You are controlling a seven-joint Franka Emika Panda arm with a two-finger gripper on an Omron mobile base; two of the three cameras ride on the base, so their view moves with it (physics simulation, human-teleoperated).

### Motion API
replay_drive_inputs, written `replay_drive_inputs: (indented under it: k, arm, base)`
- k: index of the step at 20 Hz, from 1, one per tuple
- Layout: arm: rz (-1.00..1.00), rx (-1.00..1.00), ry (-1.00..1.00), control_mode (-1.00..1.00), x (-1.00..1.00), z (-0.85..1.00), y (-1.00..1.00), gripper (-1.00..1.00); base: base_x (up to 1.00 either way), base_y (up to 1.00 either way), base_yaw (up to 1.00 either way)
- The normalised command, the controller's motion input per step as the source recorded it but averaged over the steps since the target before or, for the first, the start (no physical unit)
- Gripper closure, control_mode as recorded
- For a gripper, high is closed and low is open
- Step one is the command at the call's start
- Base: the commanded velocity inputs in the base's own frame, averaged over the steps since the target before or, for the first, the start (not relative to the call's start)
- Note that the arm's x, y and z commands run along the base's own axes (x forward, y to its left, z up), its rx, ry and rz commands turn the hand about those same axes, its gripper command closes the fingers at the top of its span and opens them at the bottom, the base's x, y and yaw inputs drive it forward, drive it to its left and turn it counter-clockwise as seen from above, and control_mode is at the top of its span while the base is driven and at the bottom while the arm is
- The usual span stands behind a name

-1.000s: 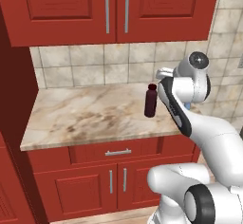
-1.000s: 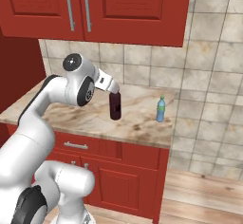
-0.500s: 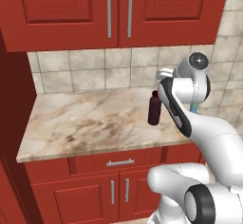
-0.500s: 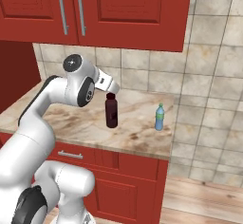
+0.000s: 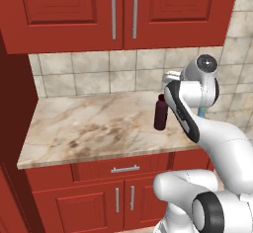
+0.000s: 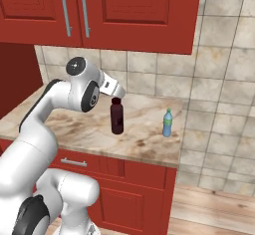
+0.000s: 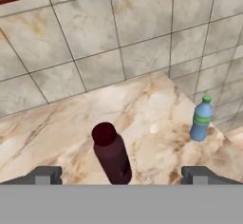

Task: Place the drinks on the dining counter in a tight cluster.

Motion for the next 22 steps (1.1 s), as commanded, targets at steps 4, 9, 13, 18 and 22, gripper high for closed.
replay_drive_inputs:
  k: [4, 9, 13, 18, 22]
  arm:
    - [0.00, 0.00, -0.01, -1.00, 0.19, -0.03, -0.02, -1.00]
    - [0.21, 0.03, -0.01, -1.00, 0.66, -0.07, -0.51, -1.00]
    - [0.33, 0.03, 0.00, -1.00, 0.58, 0.00, -0.47, -1.00]
    - [0.09, -0.02, 0.08, -1.00, 0.35, -0.13, -0.01, -1.00]
    - [-0.02, -0.05, 0.21, -1.00, 0.48, -0.14, 0.06, -1.00]
  base:
    - [0.00, 0.00, 0.00]
    - [0.00, 0.00, 0.00]
    - [0.00, 0.00, 0.00]
    - [0.00, 0.00, 0.00]
    - [0.00, 0.00, 0.00]
